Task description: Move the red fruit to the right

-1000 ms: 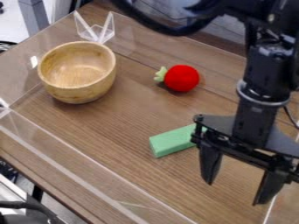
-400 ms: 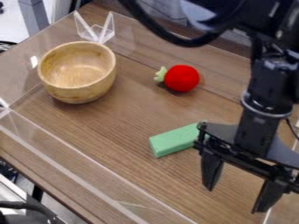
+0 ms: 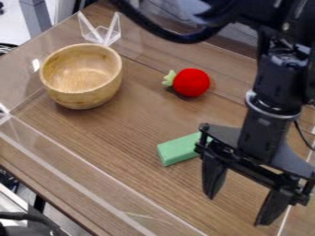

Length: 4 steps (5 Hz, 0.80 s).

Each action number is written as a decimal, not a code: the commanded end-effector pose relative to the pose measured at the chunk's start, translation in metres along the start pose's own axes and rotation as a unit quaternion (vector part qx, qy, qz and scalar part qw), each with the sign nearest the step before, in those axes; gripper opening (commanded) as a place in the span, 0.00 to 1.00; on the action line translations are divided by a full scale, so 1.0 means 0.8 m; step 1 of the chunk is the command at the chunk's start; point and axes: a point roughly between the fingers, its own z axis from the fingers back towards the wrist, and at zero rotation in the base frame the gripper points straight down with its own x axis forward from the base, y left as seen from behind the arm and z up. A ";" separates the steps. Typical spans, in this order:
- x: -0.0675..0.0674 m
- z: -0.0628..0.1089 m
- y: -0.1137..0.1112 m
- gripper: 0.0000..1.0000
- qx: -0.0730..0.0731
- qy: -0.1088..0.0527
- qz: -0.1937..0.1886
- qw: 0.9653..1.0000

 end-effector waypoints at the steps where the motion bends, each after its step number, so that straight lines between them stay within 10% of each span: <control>1: 0.006 0.023 -0.005 1.00 -0.018 -0.022 0.008 1.000; 4: 0.005 -0.002 0.005 1.00 -0.028 -0.020 -0.022 0.999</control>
